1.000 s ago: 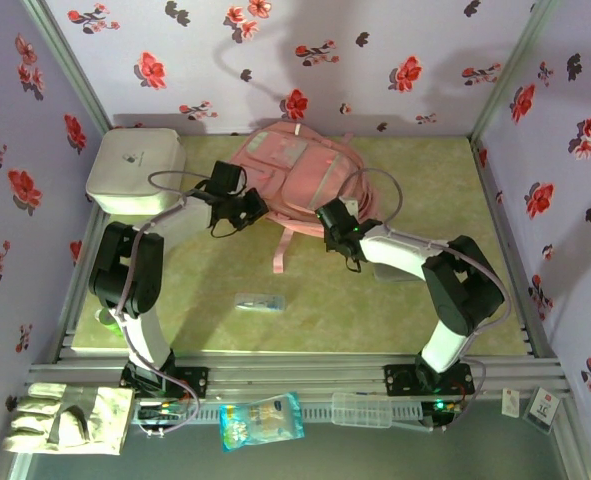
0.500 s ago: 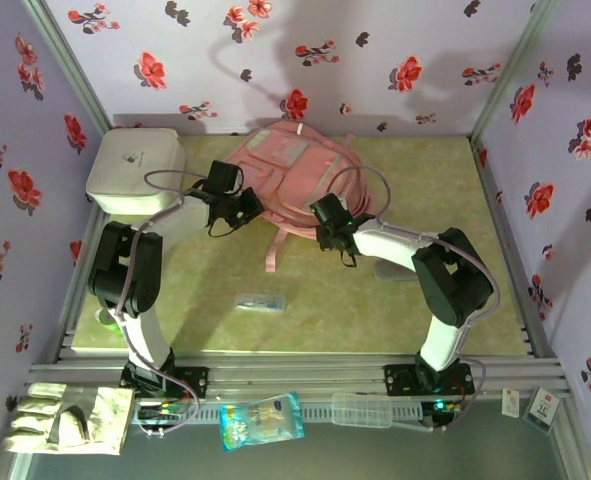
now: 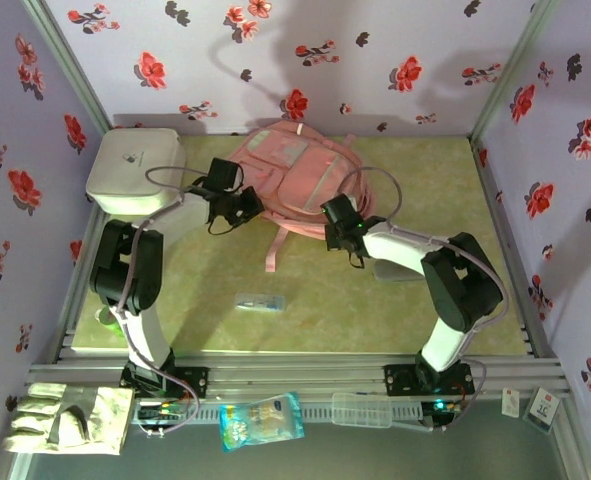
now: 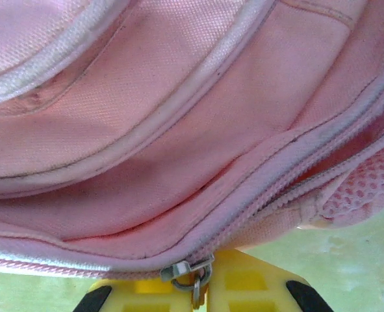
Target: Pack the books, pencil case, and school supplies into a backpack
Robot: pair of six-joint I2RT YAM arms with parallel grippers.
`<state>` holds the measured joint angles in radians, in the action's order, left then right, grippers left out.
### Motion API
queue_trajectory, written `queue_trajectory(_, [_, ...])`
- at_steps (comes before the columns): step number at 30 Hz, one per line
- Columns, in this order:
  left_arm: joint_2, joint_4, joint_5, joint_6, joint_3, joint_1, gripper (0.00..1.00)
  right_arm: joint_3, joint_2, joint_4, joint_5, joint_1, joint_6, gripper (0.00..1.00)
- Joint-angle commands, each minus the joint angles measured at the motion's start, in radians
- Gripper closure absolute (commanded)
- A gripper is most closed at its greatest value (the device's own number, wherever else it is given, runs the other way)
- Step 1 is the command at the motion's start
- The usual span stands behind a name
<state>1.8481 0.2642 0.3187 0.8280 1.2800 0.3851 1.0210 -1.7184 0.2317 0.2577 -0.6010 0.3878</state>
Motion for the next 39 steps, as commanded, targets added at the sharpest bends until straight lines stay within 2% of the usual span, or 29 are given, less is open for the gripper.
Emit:
queue_trajectory(1, [0.032,0.001,-0.035,-0.08,0.065,-0.034,1.0,0.009,0.023,0.014,-0.079,0.012,-0.025,0.91])
queue_trajectory(3, [0.04,0.017,-0.05,-0.1,0.079,-0.034,0.93,0.035,0.009,0.014,-0.15,-0.003,-0.03,0.94])
queue_trajectory(5, [0.036,0.036,-0.071,-0.114,0.085,-0.039,0.8,0.072,-0.014,0.017,-0.211,-0.031,-0.032,0.95])
queue_trajectory(10, [-0.026,0.046,-0.101,-0.11,0.038,-0.06,0.6,0.163,-0.083,0.013,-0.299,-0.109,-0.018,0.96])
queue_trajectory(17, [-0.151,-0.01,-0.118,-0.002,-0.114,-0.077,0.46,0.313,-0.195,-0.032,-0.396,-0.15,0.031,0.97])
queue_trajectory(22, [-0.191,-0.142,-0.062,0.136,-0.226,-0.078,0.42,0.42,-0.252,-0.028,-0.456,-0.165,0.046,0.97])
queue_trajectory(27, [-0.183,-0.282,-0.003,0.255,-0.3,-0.075,0.41,0.456,-0.28,-0.01,-0.487,-0.171,0.058,0.97])
queue_trajectory(32, [-0.134,-0.338,0.027,0.296,-0.304,-0.071,0.42,0.446,-0.278,0.001,-0.498,-0.175,0.07,0.97])
queue_trajectory(39, [-0.089,-0.381,0.025,0.346,-0.336,-0.062,0.49,0.434,-0.272,0.004,-0.499,-0.175,0.095,0.97])
